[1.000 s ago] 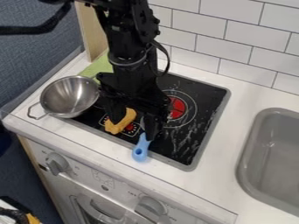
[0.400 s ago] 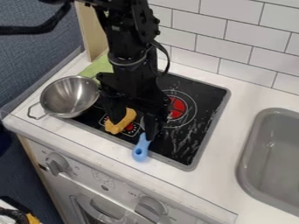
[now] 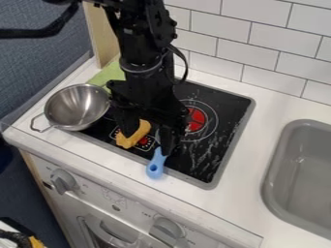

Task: Move the blue spoon to the bottom of the right burner

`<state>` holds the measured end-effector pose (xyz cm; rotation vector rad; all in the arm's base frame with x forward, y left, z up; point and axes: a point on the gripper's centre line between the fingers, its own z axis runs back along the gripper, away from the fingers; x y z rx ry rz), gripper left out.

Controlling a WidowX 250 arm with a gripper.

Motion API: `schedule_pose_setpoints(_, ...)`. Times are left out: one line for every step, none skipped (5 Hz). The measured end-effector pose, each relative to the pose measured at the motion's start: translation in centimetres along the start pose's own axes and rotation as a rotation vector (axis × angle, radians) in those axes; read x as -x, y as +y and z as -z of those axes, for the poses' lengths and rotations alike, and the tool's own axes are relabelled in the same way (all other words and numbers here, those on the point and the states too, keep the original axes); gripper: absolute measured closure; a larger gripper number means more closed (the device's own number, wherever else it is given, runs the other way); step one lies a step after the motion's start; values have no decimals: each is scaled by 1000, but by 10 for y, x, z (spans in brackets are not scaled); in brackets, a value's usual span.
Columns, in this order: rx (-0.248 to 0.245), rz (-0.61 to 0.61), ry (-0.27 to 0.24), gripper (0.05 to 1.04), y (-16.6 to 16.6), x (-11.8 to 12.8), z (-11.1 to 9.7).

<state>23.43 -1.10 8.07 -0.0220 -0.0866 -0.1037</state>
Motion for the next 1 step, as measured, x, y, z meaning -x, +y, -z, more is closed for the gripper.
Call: schedule_pose_setpoints(0,0,0,83,0,0,0)
